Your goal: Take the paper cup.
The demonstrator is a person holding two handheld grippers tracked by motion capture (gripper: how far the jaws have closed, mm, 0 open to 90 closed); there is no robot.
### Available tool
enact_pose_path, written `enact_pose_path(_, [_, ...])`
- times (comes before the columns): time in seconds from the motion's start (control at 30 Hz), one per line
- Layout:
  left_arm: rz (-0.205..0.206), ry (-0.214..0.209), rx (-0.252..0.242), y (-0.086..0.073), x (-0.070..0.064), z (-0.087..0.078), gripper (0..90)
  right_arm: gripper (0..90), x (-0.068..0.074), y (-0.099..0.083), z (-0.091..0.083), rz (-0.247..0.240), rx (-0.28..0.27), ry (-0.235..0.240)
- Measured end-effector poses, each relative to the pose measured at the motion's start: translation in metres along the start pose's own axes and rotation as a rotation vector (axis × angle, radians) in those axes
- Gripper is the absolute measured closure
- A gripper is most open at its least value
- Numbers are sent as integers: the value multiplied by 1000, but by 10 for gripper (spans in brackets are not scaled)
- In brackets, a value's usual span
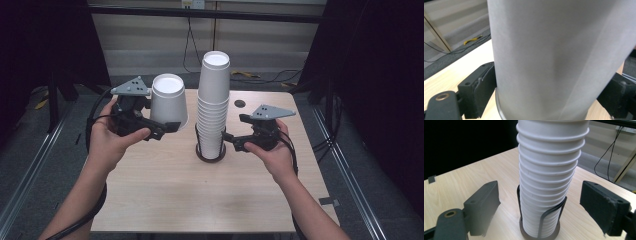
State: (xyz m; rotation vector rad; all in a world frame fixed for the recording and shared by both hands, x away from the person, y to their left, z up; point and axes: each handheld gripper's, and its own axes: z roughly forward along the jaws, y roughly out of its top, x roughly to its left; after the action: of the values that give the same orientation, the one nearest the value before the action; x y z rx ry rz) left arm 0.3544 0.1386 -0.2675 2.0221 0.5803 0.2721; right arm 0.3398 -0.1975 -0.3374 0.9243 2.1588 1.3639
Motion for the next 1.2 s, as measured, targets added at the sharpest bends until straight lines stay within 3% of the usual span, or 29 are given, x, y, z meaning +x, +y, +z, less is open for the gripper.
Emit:
enact_pose_path(0.57, [37, -17, 103, -27, -7, 6, 130, 156, 3, -12, -1, -41, 41, 51])
enact_pose_path(1.2, [79, -64, 216, -40, -19, 25, 143, 156, 5, -28, -3, -82, 84, 119])
